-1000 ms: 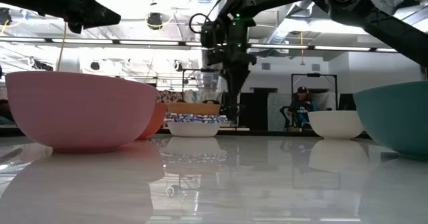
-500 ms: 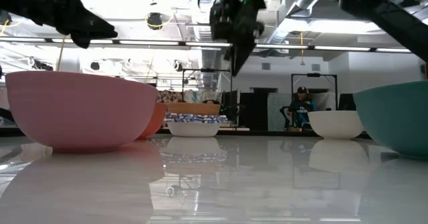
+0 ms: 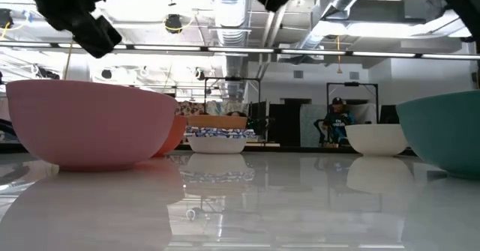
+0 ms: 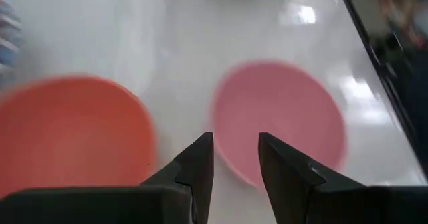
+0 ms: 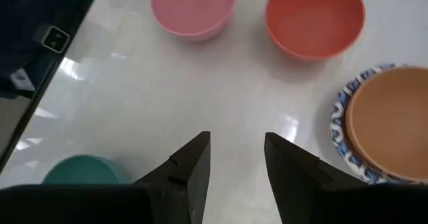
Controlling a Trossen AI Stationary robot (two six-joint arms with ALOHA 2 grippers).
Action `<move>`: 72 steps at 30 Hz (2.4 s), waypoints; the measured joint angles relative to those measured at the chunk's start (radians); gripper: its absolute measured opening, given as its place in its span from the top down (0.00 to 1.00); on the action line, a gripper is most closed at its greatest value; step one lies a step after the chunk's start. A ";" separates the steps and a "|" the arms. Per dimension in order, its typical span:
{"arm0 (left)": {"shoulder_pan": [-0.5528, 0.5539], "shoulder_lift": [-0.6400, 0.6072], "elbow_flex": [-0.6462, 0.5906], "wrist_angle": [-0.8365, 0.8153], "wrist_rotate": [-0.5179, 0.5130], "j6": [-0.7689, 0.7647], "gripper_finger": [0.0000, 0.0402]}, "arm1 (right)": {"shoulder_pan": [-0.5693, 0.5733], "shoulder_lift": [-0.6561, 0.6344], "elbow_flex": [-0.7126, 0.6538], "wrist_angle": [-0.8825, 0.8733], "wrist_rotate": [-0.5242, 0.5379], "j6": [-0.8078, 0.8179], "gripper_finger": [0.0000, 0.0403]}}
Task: Nest bowls inside each other
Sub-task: Stack the blue bowl onto the stack of bowls
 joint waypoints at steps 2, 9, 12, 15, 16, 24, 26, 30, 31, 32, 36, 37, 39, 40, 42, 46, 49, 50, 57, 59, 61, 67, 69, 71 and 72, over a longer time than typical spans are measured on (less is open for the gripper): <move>-0.050 0.065 0.055 -0.070 0.013 -0.019 0.73 | 0.017 -0.012 0.000 0.000 0.000 0.002 0.59; -0.247 0.245 0.172 -0.204 0.023 -0.184 0.73 | 0.047 -0.023 0.000 0.000 0.000 0.003 0.59; -0.339 0.300 0.185 -0.222 0.043 -0.307 0.73 | 0.050 -0.019 0.000 -0.001 0.001 0.002 0.59; -0.420 0.342 0.187 -0.227 0.050 -0.436 0.73 | 0.049 -0.017 0.000 -0.001 0.002 0.003 0.59; -0.443 0.353 0.186 -0.230 0.054 -0.481 0.73 | 0.049 -0.017 0.000 -0.001 0.002 0.003 0.59; -0.578 0.402 0.186 -0.225 0.139 -0.735 0.73 | 0.049 -0.017 0.000 -0.001 0.002 -0.004 0.59; -0.608 0.401 0.186 -0.216 0.103 -0.755 0.73 | 0.049 -0.017 0.000 0.000 0.002 -0.005 0.59; -0.681 0.402 0.186 -0.216 0.019 -0.795 0.73 | 0.049 -0.017 0.000 0.004 0.002 -0.005 0.59; -0.698 0.404 0.186 -0.216 -0.005 -0.807 0.73 | 0.049 -0.017 0.000 0.006 0.002 -0.005 0.59; -0.711 0.410 0.186 -0.215 -0.024 -0.823 0.73 | 0.049 -0.017 0.000 0.006 0.002 -0.005 0.59; -0.751 0.452 0.186 -0.205 -0.033 -0.887 0.73 | 0.049 -0.017 0.000 0.007 0.002 -0.005 0.59; -0.756 0.467 0.186 -0.191 -0.030 -0.892 0.73 | 0.049 -0.017 0.000 0.009 0.002 -0.005 0.59; -0.764 0.501 0.186 -0.159 -0.015 -0.899 0.73 | 0.049 -0.017 0.000 0.015 0.002 -0.005 0.59; -0.767 0.518 0.186 -0.146 -0.005 -0.902 0.73 | 0.049 -0.017 0.000 0.019 0.002 -0.005 0.59; -0.768 0.550 0.186 -0.114 0.022 -0.903 0.73 | 0.049 -0.017 0.000 0.028 0.002 -0.005 0.59; -0.768 0.603 0.186 -0.106 0.051 -0.902 0.73 | 0.049 -0.017 0.000 0.037 0.002 -0.005 0.59; -0.769 0.634 0.186 -0.107 0.054 -0.879 0.73 | 0.050 -0.017 0.000 0.037 0.002 0.001 0.59; -0.769 0.642 0.186 -0.107 0.054 -0.871 0.73 | 0.050 -0.017 0.000 0.037 0.001 0.004 0.59; -0.768 0.631 0.185 -0.111 0.076 -0.862 0.73 | 0.060 -0.016 0.000 0.037 0.001 0.029 0.59; -0.768 0.617 0.185 -0.111 0.073 -0.863 0.73 | 0.063 -0.016 0.000 0.037 0.001 0.029 0.59; -0.768 0.608 0.185 -0.114 0.062 -0.866 0.73 | 0.065 -0.016 0.000 0.037 0.001 0.028 0.59; -0.768 0.606 0.185 -0.115 0.056 -0.872 0.73 | 0.064 -0.016 -0.001 0.038 0.001 0.028 0.59; -0.768 0.606 0.185 -0.114 0.047 -0.869 0.73 | 0.064 -0.016 0.000 0.038 0.001 0.027 0.59; -0.768 0.606 0.185 -0.114 0.044 -0.868 0.73 | 0.064 -0.016 0.000 0.038 0.001 0.025 0.59; -0.768 0.606 0.185 -0.114 0.040 -0.868 0.73 | 0.064 -0.016 -0.001 0.038 0.001 0.023 0.59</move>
